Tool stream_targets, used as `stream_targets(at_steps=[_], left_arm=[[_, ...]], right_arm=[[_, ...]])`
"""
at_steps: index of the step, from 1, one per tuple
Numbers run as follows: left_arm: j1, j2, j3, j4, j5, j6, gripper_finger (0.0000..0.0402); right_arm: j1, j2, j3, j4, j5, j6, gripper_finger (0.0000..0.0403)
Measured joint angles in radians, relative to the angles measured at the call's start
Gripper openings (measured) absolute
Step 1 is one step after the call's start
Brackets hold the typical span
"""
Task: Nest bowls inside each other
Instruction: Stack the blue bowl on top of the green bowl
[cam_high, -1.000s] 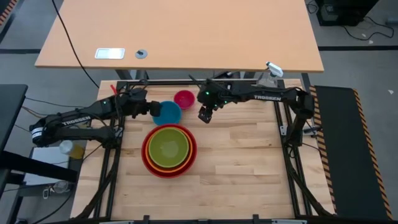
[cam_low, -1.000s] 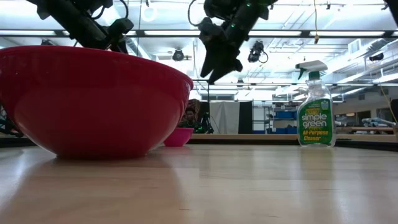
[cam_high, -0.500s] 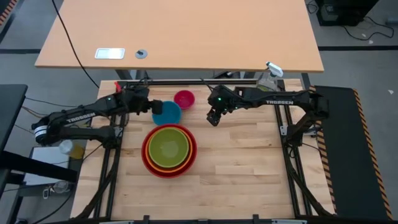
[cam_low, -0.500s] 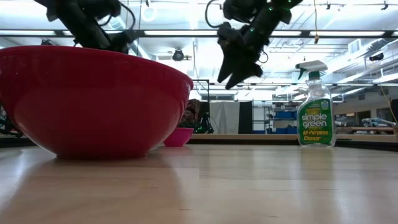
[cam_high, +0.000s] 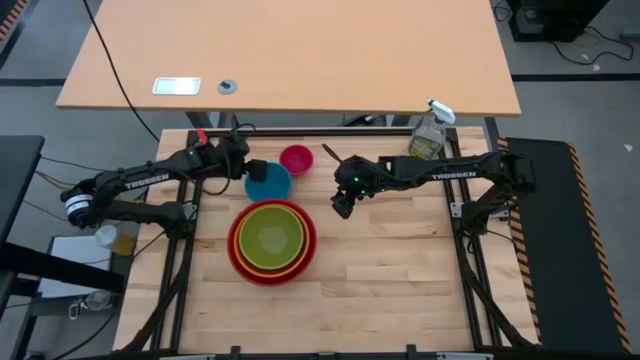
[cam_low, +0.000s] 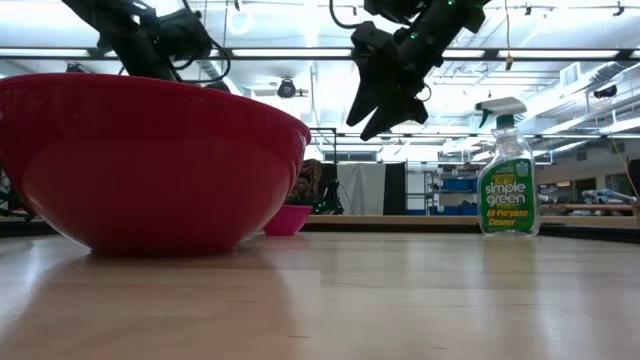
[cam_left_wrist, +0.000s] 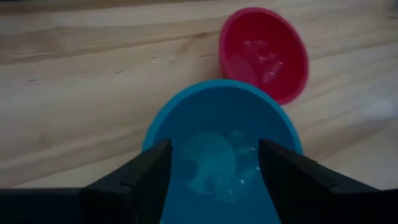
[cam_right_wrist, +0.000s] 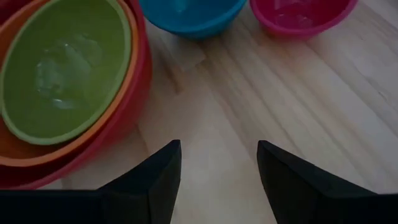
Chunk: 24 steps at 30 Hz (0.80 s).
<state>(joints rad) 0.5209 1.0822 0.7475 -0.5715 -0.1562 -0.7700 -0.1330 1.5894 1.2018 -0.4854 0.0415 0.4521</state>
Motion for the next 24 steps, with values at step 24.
stream_targets(at_steps=[24], left_arm=[[0.076,0.272,0.000,-0.065,0.108,0.223,0.0223]], right_arm=[[0.019,0.000,0.000,0.111,0.018,-0.001,0.0217]])
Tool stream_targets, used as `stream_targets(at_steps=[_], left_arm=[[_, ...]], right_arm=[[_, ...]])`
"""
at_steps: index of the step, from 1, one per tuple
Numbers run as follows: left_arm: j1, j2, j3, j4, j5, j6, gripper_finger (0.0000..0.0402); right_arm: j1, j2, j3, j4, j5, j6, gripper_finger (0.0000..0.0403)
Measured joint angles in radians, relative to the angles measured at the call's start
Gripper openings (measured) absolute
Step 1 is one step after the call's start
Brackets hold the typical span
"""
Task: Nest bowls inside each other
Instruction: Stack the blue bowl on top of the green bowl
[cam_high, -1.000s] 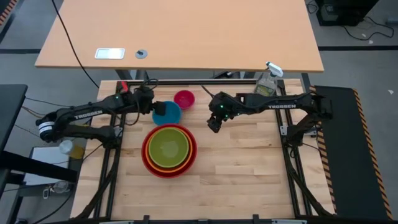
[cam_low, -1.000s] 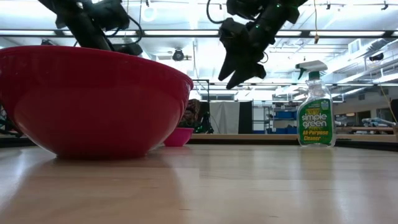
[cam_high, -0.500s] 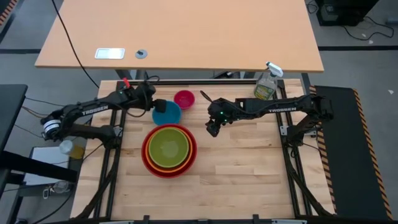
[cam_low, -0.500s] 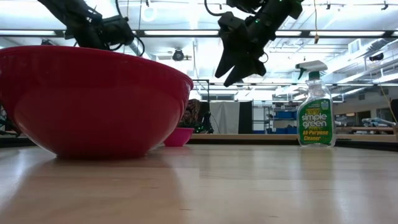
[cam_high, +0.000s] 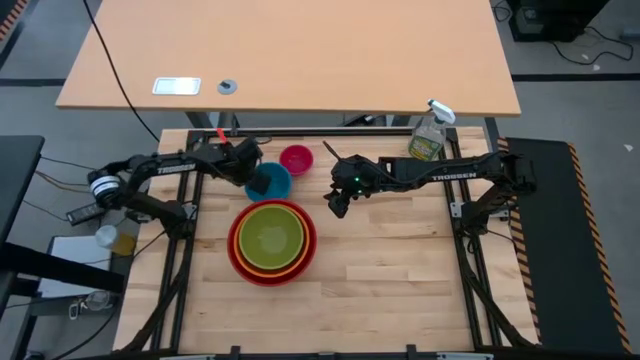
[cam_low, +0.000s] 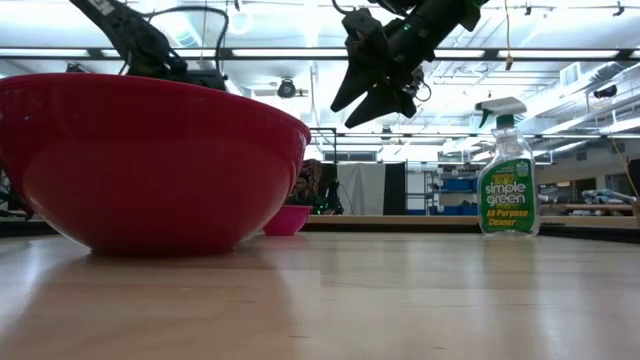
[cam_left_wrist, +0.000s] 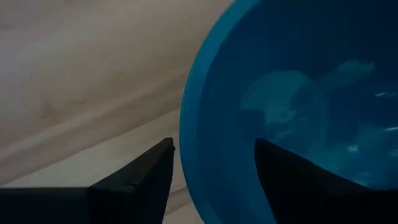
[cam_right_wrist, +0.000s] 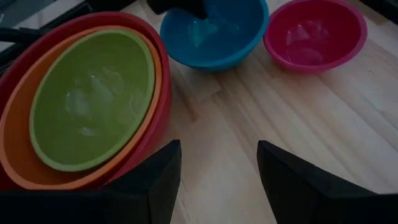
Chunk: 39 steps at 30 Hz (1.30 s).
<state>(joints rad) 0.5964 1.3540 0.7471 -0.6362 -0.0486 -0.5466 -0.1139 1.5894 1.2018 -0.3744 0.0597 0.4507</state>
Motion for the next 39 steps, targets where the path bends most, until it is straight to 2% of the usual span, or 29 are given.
stream_targets(at_steps=[6,13,15,20,24,28,32,39], left_arm=[[-0.007,0.060,0.000,0.001,0.001,0.043,0.0159],[-0.005,0.075,0.007,0.033,0.020,0.052,0.0033],[-0.003,0.067,0.007,0.047,0.024,0.057,0.0013],[0.030,0.039,0.009,0.052,0.030,0.044,0.0013],[0.058,-0.026,0.042,0.009,-0.029,0.051,0.0012],[0.069,-0.107,0.131,-0.045,-0.001,0.078,0.0012],[0.048,-0.149,0.243,-0.192,0.030,0.116,0.0012],[0.019,-0.170,0.382,-0.324,0.040,0.125,0.0011]], right_arm=[[0.000,0.000,0.000,0.000,0.000,-0.002,0.0217],[0.000,0.000,0.000,0.000,0.000,-0.008,0.0217],[-0.001,0.000,0.000,0.000,0.000,-0.008,0.0217],[-0.002,0.000,0.000,0.000,0.000,-0.008,0.0217],[-0.006,0.000,0.000,-0.002,-0.006,-0.008,0.0217],[-0.028,0.000,0.000,-0.010,-0.045,-0.008,0.0216],[-0.059,0.000,0.000,-0.026,-0.061,-0.014,0.0216],[-0.096,0.000,0.000,-0.031,-0.074,-0.056,0.0216]])
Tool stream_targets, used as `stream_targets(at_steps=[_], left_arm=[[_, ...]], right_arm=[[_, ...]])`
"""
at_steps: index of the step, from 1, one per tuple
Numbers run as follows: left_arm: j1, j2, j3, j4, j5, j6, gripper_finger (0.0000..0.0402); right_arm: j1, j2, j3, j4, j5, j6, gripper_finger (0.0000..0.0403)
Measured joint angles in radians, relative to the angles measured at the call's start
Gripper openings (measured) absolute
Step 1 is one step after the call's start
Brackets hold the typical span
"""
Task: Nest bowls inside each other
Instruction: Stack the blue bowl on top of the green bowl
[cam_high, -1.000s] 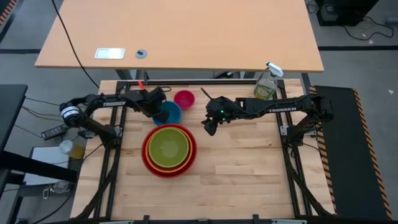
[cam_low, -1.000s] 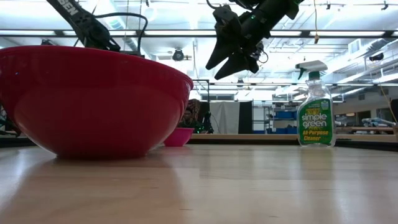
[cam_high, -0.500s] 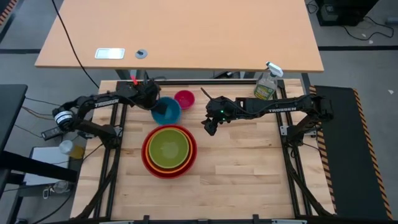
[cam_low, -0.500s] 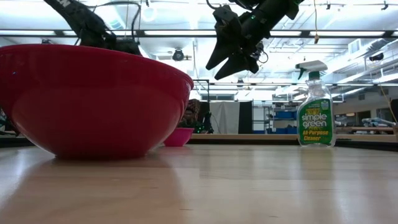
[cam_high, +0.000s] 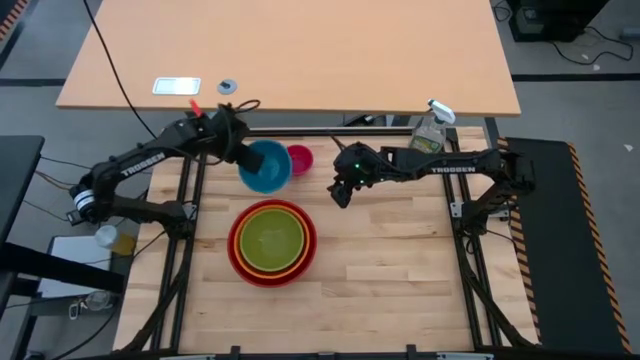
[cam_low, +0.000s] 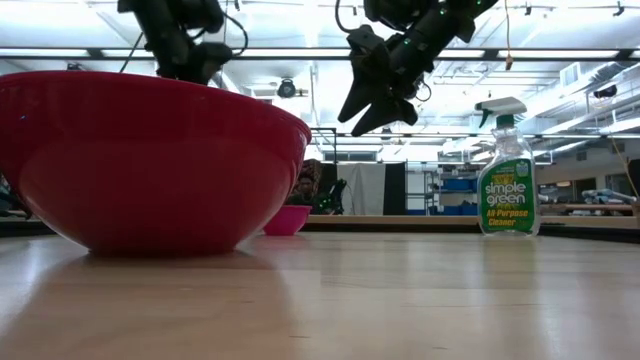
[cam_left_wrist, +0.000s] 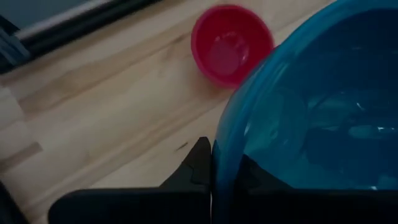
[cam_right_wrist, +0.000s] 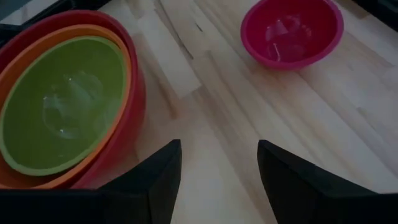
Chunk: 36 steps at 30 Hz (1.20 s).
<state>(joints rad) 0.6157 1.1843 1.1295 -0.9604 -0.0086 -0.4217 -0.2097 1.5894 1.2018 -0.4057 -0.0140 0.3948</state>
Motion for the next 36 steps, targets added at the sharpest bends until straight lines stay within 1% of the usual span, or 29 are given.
stream_targets(at_steps=[2,4,6,10,12,13,16,21,25,26,31,36], left_arm=[[-0.003,-0.001,0.028,-0.044,0.009,0.012,0.0011],[-0.008,-0.001,0.056,-0.084,0.060,0.025,0.0011],[-0.020,-0.002,0.075,-0.095,0.136,0.026,0.0011],[-0.064,-0.021,0.079,-0.118,0.322,0.048,0.0011],[-0.113,-0.024,0.077,-0.145,0.368,0.049,0.0011],[-0.144,-0.022,0.076,-0.175,0.362,0.051,0.0011],[-0.250,-0.013,0.073,-0.233,0.292,0.052,0.0011],[-0.424,0.002,0.074,-0.223,0.142,-0.039,0.0011],[-0.548,0.051,0.073,-0.216,0.028,-0.084,0.0011],[-0.574,0.071,0.073,-0.213,0.014,-0.088,0.0011],[-0.665,0.194,0.074,-0.204,-0.050,-0.081,0.0011],[-0.696,0.306,0.074,-0.200,-0.086,-0.063,0.0011]], right_arm=[[-0.008,0.000,0.000,-0.002,-0.009,-0.005,0.0216],[-0.015,-0.002,0.000,-0.017,-0.010,-0.005,0.0216],[-0.021,-0.007,0.000,-0.036,-0.010,-0.005,0.0216],[-0.037,-0.038,0.000,-0.068,-0.009,-0.019,0.0216],[-0.045,-0.053,0.000,-0.083,-0.005,-0.030,0.0216],[-0.049,-0.058,0.000,-0.085,-0.005,-0.032,0.0216],[-0.062,-0.080,0.000,-0.085,0.009,-0.036,0.0216],[-0.074,-0.092,0.000,-0.082,0.021,-0.038,0.0216],[-0.075,-0.088,0.000,-0.074,0.020,-0.039,0.0216],[-0.075,-0.087,0.000,-0.074,0.020,-0.039,0.0216],[-0.075,-0.086,0.002,-0.043,0.018,-0.034,0.0216],[-0.060,-0.086,0.002,-0.029,0.013,-0.027,0.0217]])
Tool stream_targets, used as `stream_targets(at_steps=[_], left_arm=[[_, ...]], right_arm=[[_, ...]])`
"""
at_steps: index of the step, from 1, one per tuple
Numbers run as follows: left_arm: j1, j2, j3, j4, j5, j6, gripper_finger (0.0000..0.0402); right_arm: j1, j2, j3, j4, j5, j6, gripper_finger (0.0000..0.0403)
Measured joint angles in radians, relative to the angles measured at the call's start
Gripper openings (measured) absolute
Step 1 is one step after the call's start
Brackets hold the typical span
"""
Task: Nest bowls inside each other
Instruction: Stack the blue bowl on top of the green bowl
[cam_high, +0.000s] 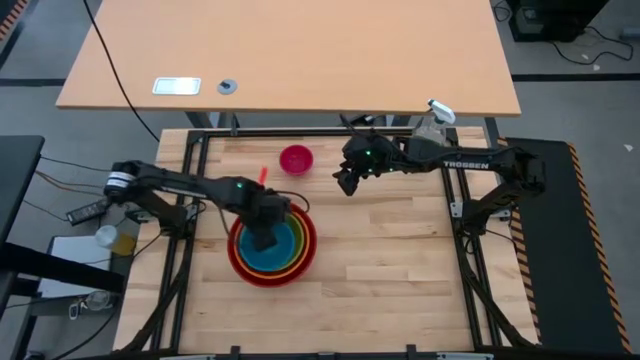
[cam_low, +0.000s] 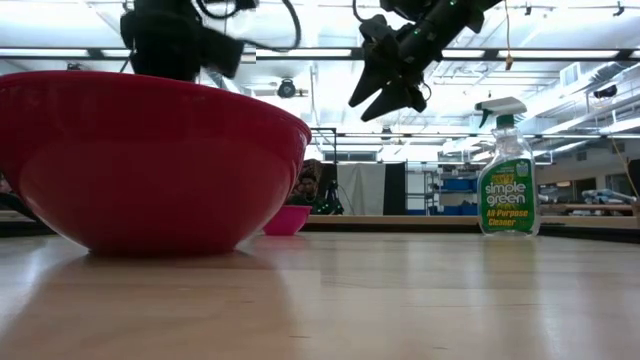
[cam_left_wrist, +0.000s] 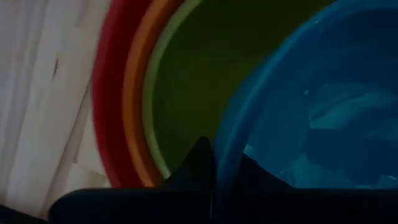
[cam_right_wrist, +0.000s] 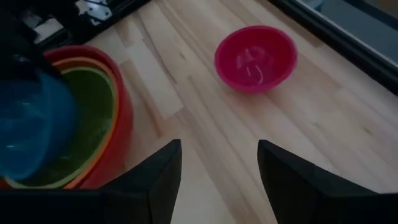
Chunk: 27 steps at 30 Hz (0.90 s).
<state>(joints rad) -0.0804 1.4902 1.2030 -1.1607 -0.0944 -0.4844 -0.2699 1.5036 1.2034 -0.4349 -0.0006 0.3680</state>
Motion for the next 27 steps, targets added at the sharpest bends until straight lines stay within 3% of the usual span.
stream_targets(at_steps=[8,11,20,23,27], left_arm=[[-0.010,0.093,0.000,0.006,-0.079,-0.005,0.0026],[-0.009,0.093,0.000,0.006,-0.102,-0.024,0.0065],[-0.018,0.037,0.001,-0.016,-0.096,-0.056,0.0233],[-0.035,-0.016,0.001,-0.020,-0.136,-0.055,0.0261],[-0.077,-0.104,0.000,0.021,-0.272,-0.023,0.0269]], right_arm=[[0.032,0.000,0.000,0.002,0.007,0.007,0.0217],[0.039,0.000,0.000,0.008,0.008,0.026,0.0217],[0.024,0.011,0.000,0.084,0.007,0.045,0.0216],[-0.007,0.048,0.000,0.122,-0.017,0.056,0.0211],[-0.040,0.115,0.018,0.143,-0.037,0.037,0.0207]])
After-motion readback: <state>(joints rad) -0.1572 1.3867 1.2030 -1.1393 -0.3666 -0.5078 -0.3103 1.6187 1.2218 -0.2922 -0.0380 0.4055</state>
